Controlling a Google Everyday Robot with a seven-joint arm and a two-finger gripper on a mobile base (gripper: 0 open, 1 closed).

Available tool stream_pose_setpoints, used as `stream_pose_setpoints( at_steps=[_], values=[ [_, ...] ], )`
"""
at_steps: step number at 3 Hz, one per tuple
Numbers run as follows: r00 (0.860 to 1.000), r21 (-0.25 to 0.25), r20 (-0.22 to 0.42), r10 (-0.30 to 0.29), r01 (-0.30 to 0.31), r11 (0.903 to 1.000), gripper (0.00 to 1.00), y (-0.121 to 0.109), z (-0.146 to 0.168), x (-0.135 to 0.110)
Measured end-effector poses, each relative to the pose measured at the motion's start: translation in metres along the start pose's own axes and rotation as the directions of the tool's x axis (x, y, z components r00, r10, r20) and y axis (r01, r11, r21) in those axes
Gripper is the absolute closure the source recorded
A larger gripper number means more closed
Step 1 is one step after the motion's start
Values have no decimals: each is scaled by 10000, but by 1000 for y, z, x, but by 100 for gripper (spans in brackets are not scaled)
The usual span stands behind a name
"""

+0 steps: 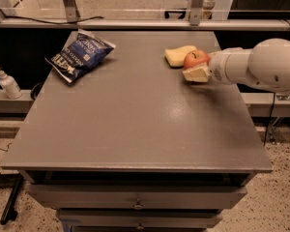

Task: Move apple near sponge

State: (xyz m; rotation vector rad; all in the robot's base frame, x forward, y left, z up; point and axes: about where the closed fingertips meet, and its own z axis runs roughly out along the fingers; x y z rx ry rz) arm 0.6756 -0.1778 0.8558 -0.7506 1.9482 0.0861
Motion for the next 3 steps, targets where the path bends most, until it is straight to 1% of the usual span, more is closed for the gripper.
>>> stream_pose_setpoints(
  at_steps=[1,3],
  values=[
    [10000,45,14,9,-9,10000,57,-5,5,-2],
    [9999,-109,47,106,-105,9999,11,-4,12,1]
  ],
)
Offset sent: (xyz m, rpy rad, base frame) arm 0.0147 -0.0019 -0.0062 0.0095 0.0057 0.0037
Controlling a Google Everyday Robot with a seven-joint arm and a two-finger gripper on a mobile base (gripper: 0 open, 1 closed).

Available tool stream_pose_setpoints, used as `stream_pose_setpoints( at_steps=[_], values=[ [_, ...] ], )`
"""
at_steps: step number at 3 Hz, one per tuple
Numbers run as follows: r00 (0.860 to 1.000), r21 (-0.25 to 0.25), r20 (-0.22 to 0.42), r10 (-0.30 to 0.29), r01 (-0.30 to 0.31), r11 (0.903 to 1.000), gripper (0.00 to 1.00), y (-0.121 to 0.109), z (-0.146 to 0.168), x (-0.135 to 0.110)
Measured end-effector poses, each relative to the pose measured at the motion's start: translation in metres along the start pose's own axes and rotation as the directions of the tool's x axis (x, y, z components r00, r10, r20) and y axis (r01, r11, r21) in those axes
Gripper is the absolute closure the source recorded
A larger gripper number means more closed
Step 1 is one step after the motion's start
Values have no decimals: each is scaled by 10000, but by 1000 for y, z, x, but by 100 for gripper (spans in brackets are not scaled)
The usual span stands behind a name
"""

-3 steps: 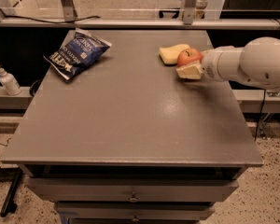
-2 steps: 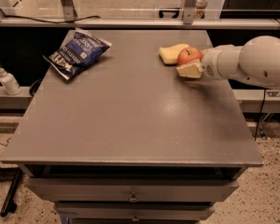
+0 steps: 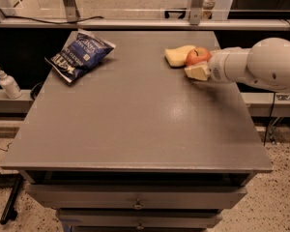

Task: Move apple near sponge

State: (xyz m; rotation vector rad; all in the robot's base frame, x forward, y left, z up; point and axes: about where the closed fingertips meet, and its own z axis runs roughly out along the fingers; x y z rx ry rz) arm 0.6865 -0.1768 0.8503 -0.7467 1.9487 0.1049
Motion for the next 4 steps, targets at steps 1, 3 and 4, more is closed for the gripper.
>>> stream_pose_setpoints(
  at_steps=[1,3,4],
  values=[
    [9999,-61,23,110,-110,9999,0,2,1,4],
    [9988,-87,464,149,-145,9999,0,-1,-26,-7],
    [9951,-241,972,-202,227,9995,0,0,-72,-39]
  ],
)
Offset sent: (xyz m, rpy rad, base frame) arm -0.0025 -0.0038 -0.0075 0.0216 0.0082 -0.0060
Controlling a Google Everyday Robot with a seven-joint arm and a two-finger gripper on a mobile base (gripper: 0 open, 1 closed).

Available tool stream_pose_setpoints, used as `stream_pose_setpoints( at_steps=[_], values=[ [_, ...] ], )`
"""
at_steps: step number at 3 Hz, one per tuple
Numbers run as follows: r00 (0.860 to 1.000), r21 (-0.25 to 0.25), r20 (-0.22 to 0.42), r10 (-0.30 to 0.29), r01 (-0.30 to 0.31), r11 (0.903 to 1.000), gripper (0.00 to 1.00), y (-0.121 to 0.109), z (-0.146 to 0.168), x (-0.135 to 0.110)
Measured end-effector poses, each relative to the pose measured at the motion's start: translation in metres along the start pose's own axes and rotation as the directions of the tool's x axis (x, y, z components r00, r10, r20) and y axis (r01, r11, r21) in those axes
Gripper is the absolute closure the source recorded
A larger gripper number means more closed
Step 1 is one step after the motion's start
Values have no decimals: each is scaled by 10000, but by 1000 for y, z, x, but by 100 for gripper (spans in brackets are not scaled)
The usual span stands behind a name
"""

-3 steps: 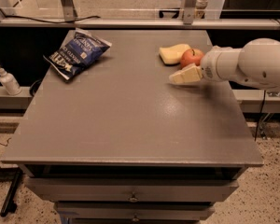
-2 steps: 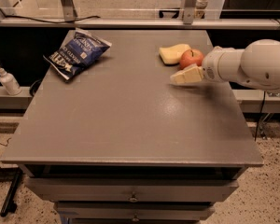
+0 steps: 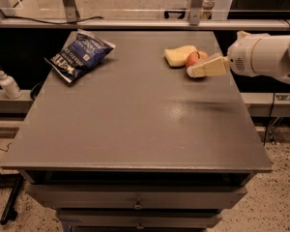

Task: Move apple near sponge

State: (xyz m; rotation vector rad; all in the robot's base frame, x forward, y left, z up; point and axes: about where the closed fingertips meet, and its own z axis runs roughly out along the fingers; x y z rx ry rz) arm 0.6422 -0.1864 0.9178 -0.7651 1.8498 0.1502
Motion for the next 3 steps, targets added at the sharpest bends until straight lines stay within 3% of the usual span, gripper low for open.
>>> stream_pose_setpoints(
  at_steps=[1,2,3],
  values=[
    [9982,-384,321,-511,523,9979,0,2,-50,-45],
    [9946,-1198,908,-495,603,9910,0,2,-86,-71],
    [9941,-1959,948,-521,699,9781,0,20,-94,-80]
  ],
)
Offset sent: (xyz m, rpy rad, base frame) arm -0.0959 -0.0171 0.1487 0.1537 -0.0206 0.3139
